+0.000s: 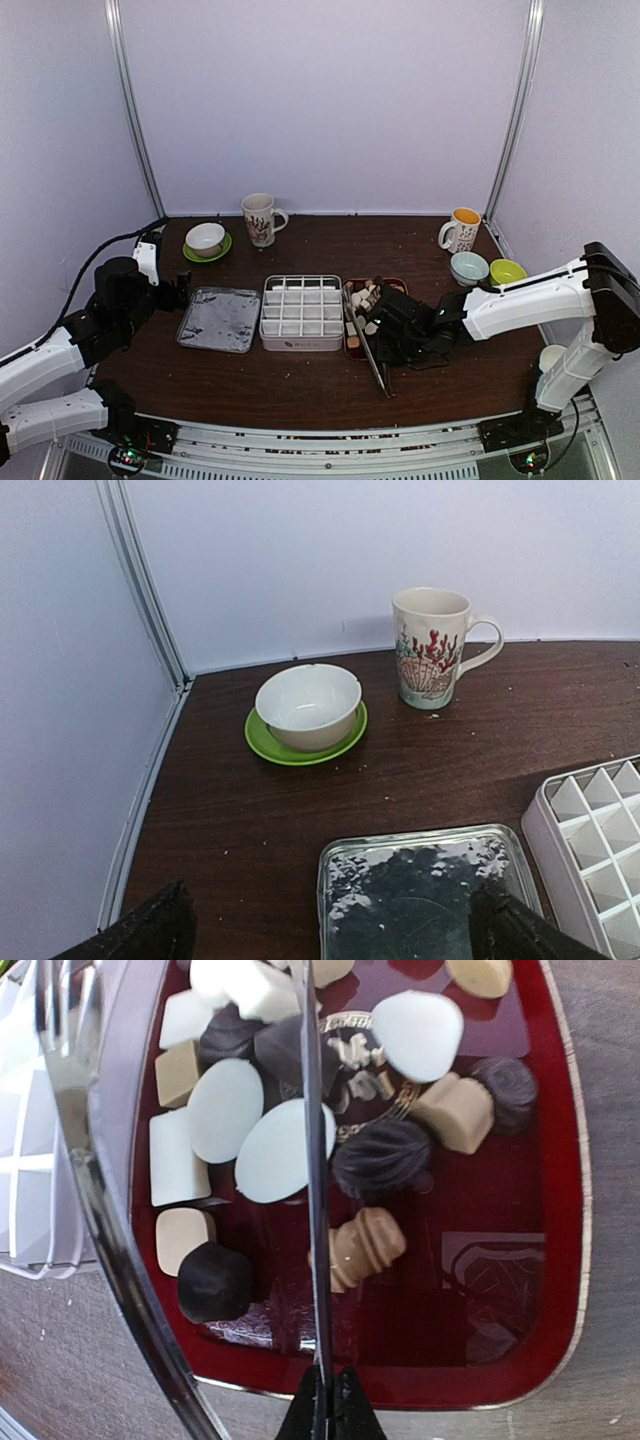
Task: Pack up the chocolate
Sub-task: Pick up the clamp from the plate, then place the clamp on the plate.
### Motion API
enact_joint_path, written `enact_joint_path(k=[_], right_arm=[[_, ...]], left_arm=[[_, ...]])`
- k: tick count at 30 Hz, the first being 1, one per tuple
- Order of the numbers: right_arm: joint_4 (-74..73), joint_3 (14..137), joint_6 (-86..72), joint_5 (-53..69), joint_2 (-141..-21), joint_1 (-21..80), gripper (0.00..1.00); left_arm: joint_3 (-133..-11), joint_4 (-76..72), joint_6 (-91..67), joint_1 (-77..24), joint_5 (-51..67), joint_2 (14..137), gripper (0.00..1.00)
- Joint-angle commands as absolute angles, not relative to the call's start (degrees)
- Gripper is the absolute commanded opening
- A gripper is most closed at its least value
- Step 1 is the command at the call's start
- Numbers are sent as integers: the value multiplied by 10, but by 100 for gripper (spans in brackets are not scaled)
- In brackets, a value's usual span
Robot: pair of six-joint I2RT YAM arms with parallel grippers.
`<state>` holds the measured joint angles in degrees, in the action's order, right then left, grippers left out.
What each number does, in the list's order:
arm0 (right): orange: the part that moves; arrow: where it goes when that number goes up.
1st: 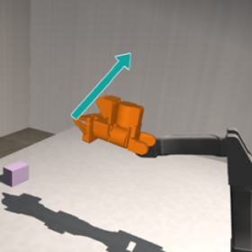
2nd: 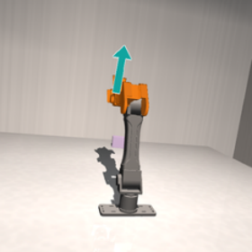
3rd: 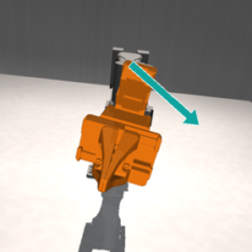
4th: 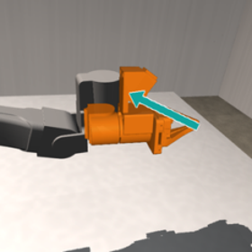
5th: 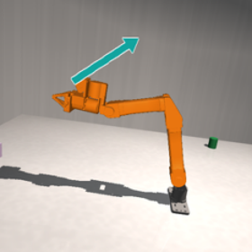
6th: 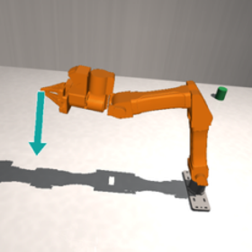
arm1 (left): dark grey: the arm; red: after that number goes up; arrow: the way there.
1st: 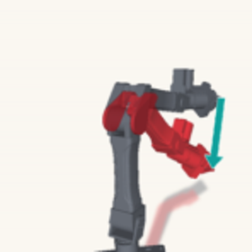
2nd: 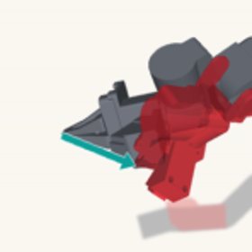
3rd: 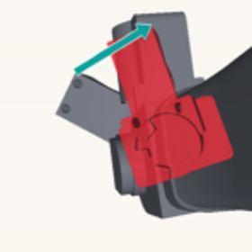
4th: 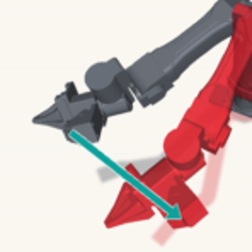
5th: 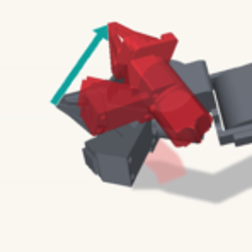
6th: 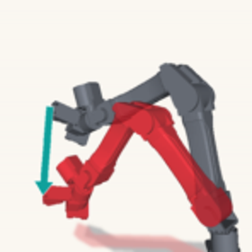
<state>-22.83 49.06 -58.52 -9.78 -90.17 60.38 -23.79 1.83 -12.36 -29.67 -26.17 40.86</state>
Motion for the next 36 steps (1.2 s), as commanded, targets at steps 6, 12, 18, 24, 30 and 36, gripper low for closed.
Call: enact_joint_path(k=[6, 12, 18, 24, 30, 36], right_arm=[[-291, 494, -563, -192, -821, 596, 1], [-304, 484, -488, -210, -797, 573, 0], [-243, 471, -331, -125, -810, 519, 0], [-260, 493, -199, -72, -848, 468, 1], [-255, 492, -167, -31, -860, 438, 15], [-238, 479, -158, -37, -814, 433, 32]], left_arm=[[-242, 17, -129, -293, -271, 402, 98], [-245, 15, -126, -293, -271, 403, 98], [-246, 8, -131, -293, -263, 410, 98], [-252, 13, -131, -293, -259, 414, 98], [-252, 14, -134, -293, -260, 417, 98], [-254, 16, -132, -293, -258, 414, 98]])
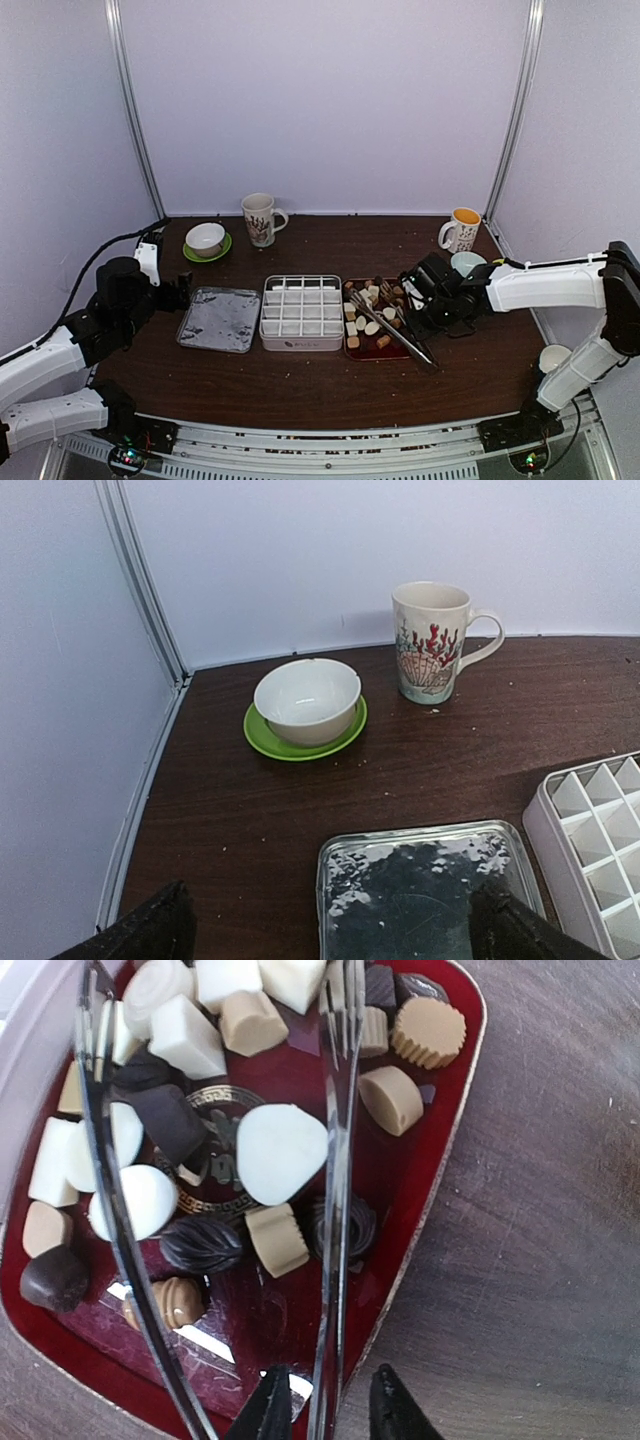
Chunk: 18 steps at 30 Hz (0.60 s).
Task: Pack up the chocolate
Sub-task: Place the clamp on the plate, then pick up the clamp from the plate.
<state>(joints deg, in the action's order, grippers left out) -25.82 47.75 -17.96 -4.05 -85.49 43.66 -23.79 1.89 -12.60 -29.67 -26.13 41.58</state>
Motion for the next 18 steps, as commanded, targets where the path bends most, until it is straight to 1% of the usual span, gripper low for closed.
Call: enact_joint_path(k=[1, 4, 5, 6, 7, 9, 10, 12, 18], right_arm=[[-233, 474, -157, -41, -804, 434, 35], [-223, 460, -154, -48, -777, 433, 44], [-218, 456, -152, -43, -770, 433, 50], [-213, 450, -151, -35, -766, 433, 65], [-209, 447, -149, -22, -765, 433, 74], [-209, 445, -151, -3, -767, 432, 90], [-207, 442, -161, 3, -767, 432, 94], [-193, 429, -171, 22, -763, 432, 97], [-170, 413, -197, 36, -783, 430, 94]], left_arm=[[-254, 17, -131, -293, -258, 413, 98], [-255, 22, -128, -293, -258, 411, 98], [-255, 24, -127, -293, -258, 410, 98], [-255, 26, -126, -293, -258, 410, 98], [-255, 27, -126, -293, -258, 410, 98], [-254, 29, -126, -293, -256, 410, 98], [-254, 29, -126, -293, -254, 410, 98], [-254, 31, -126, -293, -250, 408, 98], [-251, 31, -126, -293, -248, 403, 98]])
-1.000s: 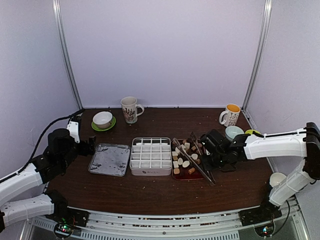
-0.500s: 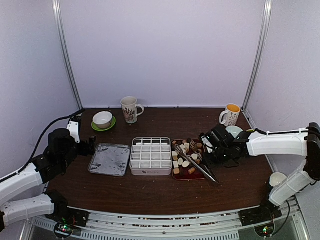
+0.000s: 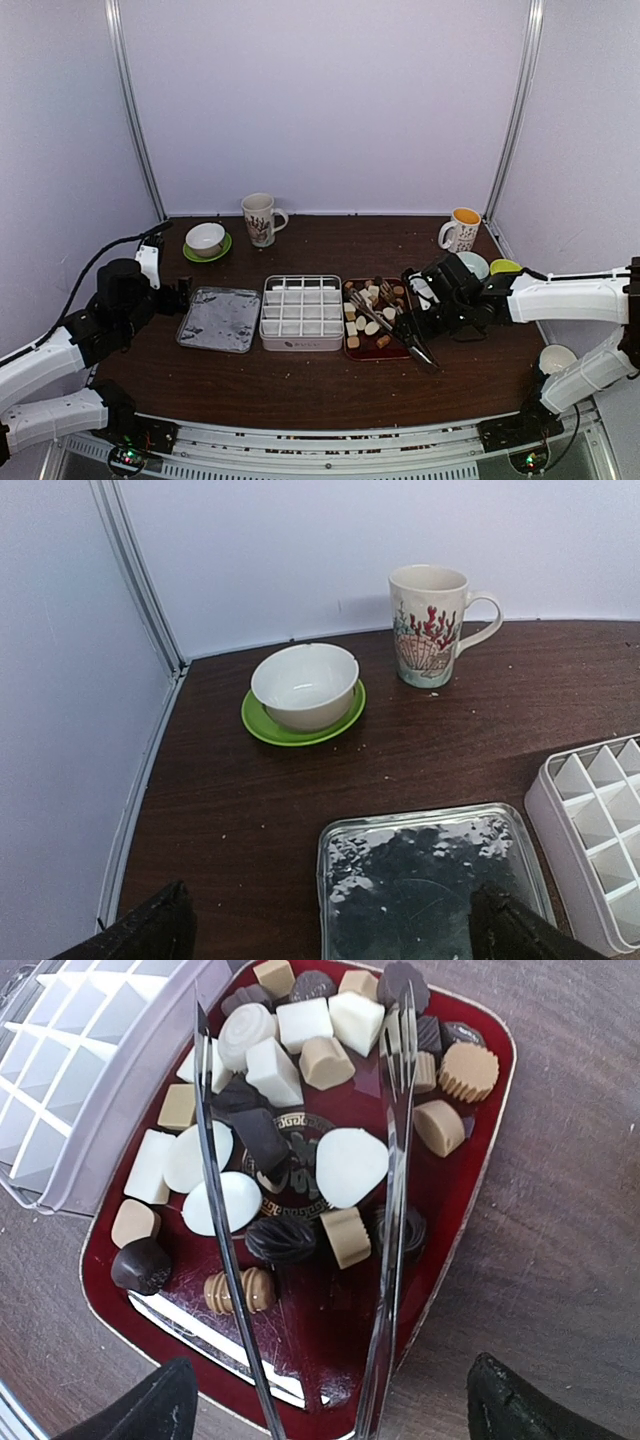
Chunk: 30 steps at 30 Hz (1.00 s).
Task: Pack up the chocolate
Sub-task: Pick up the clamp from the plate.
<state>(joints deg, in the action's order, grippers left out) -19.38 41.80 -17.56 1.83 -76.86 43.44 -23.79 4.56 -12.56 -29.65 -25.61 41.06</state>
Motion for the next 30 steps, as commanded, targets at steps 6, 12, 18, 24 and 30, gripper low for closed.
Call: enact_joint_path(k=[6, 12, 18, 24, 30], right_arm=[[-162, 418, -199, 69, -824, 430, 88], [-160, 426, -194, 86, -839, 430, 79], [-176, 442, -179, 67, -861, 431, 67], [-180, 449, -172, 55, -870, 433, 62], [-179, 455, -170, 53, -881, 437, 57]], left_arm=[[-253, 35, -124, -293, -249, 401, 98], [-252, 37, -125, -293, -249, 398, 98], [-251, 38, -123, -293, -252, 396, 98], [-250, 36, -121, -293, -253, 394, 98], [-250, 38, -121, -293, -253, 396, 98]])
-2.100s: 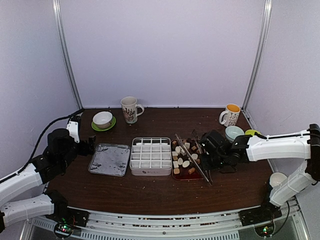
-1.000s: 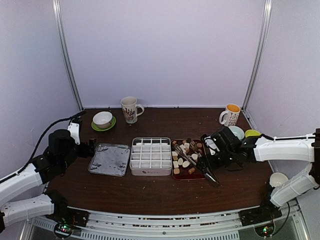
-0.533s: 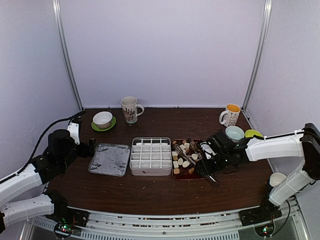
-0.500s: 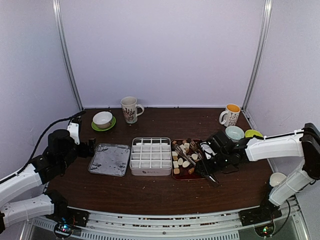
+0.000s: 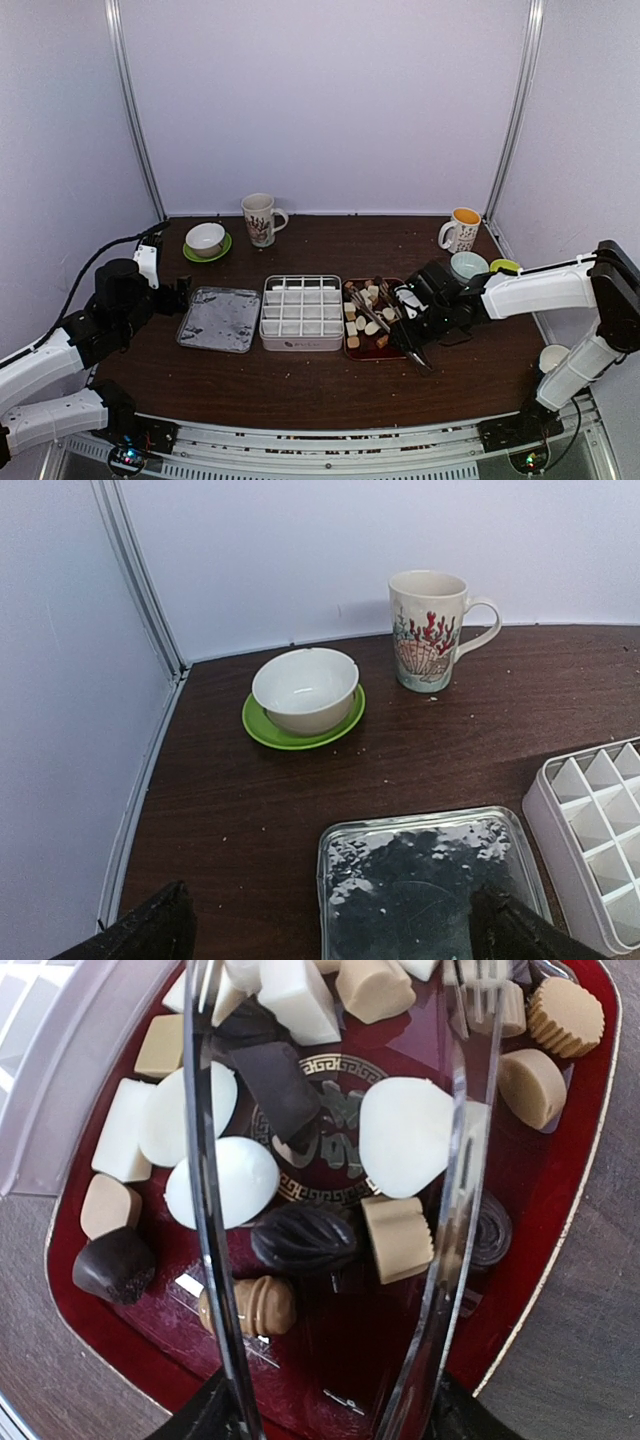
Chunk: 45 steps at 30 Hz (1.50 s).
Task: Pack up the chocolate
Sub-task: Pick up the clamp from the plate.
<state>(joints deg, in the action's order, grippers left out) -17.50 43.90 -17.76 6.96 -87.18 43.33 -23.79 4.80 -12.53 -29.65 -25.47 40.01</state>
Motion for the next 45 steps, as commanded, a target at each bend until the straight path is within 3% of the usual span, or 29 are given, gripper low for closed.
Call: enact_joint_path(k=[1, 15, 30, 45], right_arm=[[-177, 456, -170, 52, -880, 437, 55], [-151, 420, -174, 50, -768, 439, 49], [-288, 451, -176, 74, -700, 439, 49], [-409, 472, -151, 130, -646, 439, 42]], left_arm=[[-250, 38, -121, -293, -254, 396, 98], [-234, 22, -87, -293, -280, 381, 98], [-217, -51, -104, -261, -304, 403, 98], [-202, -143, -75, -160, -252, 455, 98]])
